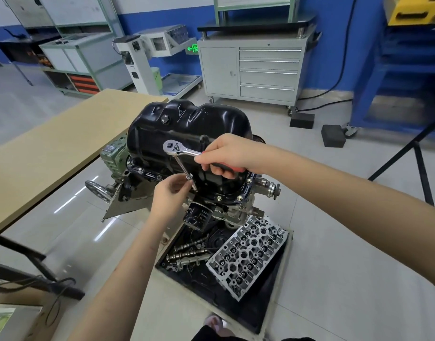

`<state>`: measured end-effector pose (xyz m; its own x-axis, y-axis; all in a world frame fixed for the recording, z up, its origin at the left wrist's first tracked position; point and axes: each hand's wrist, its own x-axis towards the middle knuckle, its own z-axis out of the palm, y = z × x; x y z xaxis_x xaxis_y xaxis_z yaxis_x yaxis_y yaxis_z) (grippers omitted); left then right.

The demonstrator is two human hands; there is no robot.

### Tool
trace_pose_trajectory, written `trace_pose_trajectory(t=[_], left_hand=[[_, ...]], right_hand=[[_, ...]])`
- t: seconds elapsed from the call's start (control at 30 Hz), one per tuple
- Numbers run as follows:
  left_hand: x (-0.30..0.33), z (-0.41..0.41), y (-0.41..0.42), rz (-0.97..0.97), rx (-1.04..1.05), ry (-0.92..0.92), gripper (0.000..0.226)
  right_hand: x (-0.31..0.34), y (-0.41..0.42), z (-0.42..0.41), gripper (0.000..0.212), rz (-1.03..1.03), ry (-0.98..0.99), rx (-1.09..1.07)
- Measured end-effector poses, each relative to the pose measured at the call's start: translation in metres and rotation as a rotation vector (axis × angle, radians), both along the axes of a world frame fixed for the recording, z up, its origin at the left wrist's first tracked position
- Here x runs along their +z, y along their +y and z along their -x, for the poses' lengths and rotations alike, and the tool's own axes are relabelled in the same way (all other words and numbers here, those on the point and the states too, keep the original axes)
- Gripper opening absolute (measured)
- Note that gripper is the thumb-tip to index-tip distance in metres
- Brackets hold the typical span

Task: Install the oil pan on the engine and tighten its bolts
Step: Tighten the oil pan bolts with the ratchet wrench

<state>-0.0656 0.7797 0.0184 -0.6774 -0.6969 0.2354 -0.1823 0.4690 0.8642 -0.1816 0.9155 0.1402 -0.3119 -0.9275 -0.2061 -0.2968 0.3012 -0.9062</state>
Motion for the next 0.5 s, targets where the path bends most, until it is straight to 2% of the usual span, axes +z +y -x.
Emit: trace_pose_trajectory(t=[0.23, 0.4, 0.5], left_hand=[[-0.001, -0.001, 0.000, 0.012, 0.025, -0.011, 0.007], [-0.002, -0.001, 0.007, 0.006, 0.065, -0.005, 0.008], [-0.001, 0.003, 0.008, 0.071, 0.099, -0.030, 0.009]], right_hand=[[-0.001, -0.002, 0.004, 0.031, 0.003, 0.026, 0.038], [0.004, -0.004, 0.006, 0.031, -0.049, 0.241, 0.115], [0.008, -0.008, 0.005, 0.020, -0.021, 0.405, 0.154]])
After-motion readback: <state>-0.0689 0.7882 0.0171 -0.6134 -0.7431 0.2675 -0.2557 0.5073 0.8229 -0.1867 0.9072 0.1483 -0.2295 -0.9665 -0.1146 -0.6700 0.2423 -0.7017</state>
